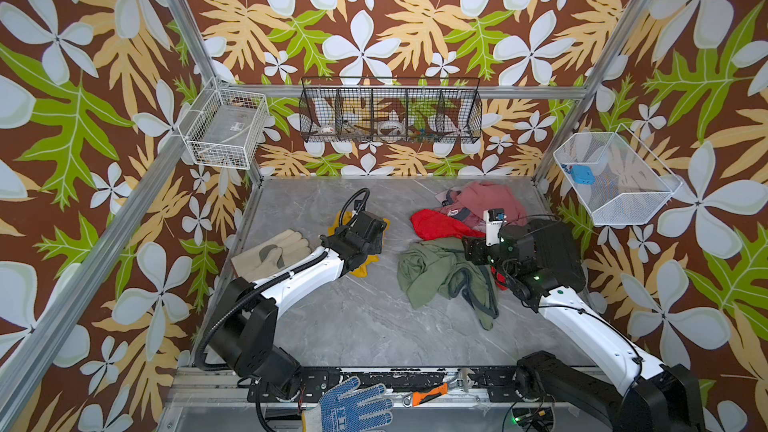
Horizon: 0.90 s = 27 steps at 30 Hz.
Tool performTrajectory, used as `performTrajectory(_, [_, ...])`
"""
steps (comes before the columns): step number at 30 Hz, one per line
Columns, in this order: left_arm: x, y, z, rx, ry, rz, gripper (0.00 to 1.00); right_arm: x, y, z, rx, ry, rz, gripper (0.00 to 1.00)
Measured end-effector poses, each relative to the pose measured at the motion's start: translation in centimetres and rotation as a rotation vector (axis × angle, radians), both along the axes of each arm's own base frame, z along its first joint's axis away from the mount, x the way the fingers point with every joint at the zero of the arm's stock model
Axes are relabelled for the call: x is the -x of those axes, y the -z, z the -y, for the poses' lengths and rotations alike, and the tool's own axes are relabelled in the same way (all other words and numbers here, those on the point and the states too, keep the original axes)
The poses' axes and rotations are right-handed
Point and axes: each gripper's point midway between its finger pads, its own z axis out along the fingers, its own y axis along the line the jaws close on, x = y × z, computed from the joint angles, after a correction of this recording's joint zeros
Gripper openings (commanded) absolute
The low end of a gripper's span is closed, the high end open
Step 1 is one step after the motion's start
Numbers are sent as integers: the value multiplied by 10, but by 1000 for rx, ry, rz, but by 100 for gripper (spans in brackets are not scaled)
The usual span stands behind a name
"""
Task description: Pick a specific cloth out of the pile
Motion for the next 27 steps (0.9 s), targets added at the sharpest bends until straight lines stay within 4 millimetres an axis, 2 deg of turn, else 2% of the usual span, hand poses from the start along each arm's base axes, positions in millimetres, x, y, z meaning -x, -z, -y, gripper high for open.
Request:
performTrajectory(2, [-6,13,-2,-3,-4,-31,78,1,0,0,6,-6,-2,76])
performTrajectory(6, [-14,39,-5,-28,3,-96,53,3,1,0,12,-9,-8,76])
performTrajectory(10, [-17,67,7,-36,41,-173,36,3,2,1,18,-7,-9,76])
performTrajectory(13, [-16,86,6,-56,53,-218,34,3,3,3,25,-3,-13,76])
performTrajectory(16, [-23,93,-1,-34,38,-241,33,3,3,4,32,4,-12,76])
performTrajectory(21, [-48,95,-18,11,-4,-249,33,6,5,9,52,19,-10,76])
performTrajectory(27, [-78,93,-21,6,1,-238,33,9,8,15,68,40,-18,77])
